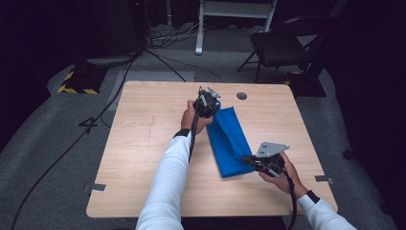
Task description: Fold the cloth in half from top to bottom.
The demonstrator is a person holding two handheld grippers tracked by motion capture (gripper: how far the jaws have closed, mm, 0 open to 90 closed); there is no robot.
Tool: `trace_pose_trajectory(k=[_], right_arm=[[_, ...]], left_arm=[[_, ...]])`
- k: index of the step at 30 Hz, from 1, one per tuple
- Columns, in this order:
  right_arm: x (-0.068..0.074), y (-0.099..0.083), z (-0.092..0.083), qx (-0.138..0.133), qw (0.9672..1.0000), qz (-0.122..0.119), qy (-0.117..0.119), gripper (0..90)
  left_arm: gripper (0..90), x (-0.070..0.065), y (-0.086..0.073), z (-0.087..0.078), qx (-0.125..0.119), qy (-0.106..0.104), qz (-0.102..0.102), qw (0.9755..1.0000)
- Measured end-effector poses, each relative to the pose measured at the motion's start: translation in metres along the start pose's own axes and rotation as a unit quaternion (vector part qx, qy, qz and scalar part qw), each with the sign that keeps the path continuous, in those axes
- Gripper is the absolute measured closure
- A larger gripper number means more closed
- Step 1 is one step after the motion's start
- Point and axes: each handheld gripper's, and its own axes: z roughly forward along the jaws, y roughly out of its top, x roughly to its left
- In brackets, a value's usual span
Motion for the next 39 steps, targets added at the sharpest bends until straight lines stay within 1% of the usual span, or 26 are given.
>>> trace_pose_trajectory(k=[3,8,9,12,16,19,20,24,28,30,33,35,36,37,38,39], right_arm=[[-0.003,-0.004,-0.002,0.004,1.0,0.002,-0.003,88.5],[-0.006,-0.012,-0.001,0.018,0.9998,0.006,-0.008,88.4],[-0.007,-0.013,0.0,0.021,0.9997,0.007,-0.009,88.3],[-0.007,-0.015,0.0,0.024,0.9996,0.006,-0.012,88.1],[-0.01,-0.019,-0.002,0.029,0.9994,0.01,-0.015,88.2],[-0.011,-0.024,-0.002,0.037,0.9991,0.012,-0.015,88.4],[-0.01,-0.026,-0.001,0.04,0.999,0.013,-0.015,88.4],[-0.012,-0.031,-0.001,0.049,0.9985,0.016,-0.017,88.7],[-0.013,-0.034,0.0,0.053,0.9983,0.014,-0.018,89.0],[-0.014,-0.036,-0.001,0.054,0.9982,0.017,-0.018,89.0],[-0.015,-0.037,-0.003,0.054,0.9981,0.022,-0.02,88.9],[-0.016,-0.038,-0.003,0.055,0.9979,0.025,-0.023,88.7],[-0.016,-0.038,-0.003,0.057,0.9978,0.026,-0.024,88.6],[-0.016,-0.039,-0.003,0.058,0.9976,0.027,-0.025,88.2],[-0.016,-0.039,-0.003,0.059,0.9975,0.03,-0.027,87.6],[-0.017,-0.04,-0.003,0.06,0.9972,0.031,-0.03,86.0]], left_arm=[[82.4,-0.005,0.003,0.006,0.002,-0.001,0.002,1.0],[82.3,-0.011,0.008,0.015,0.01,0.001,0.007,0.9999],[82.2,-0.012,0.008,0.017,0.009,0.0,0.004,1.0],[81.7,-0.014,0.01,0.021,0.013,0.005,0.006,0.9999],[80.6,-0.015,0.011,0.028,0.017,0.003,-0.002,0.9998],[80.2,-0.017,0.012,0.034,0.02,0.005,0.0,0.9998],[79.8,-0.017,0.013,0.035,0.021,0.005,-0.003,0.9998],[78.9,-0.018,0.02,0.044,0.025,0.009,0.0,0.9997],[76.6,-0.025,0.026,0.053,0.029,0.007,0.003,0.9996],[73.5,-0.029,0.028,0.058,0.032,0.012,0.004,0.9994],[69.8,-0.032,0.03,0.062,0.036,0.018,0.0,0.9992],[62.6,-0.032,0.03,0.064,0.04,0.027,-0.003,0.9988],[60.1,-0.032,0.03,0.064,0.04,0.033,-0.008,0.9986],[54.9,-0.031,0.03,0.064,0.041,0.039,-0.014,0.9983],[47.1,-0.03,0.029,0.064,0.041,0.049,-0.024,0.9977],[37.2,-0.029,0.029,0.062,0.042,0.053,-0.03,0.9973]])
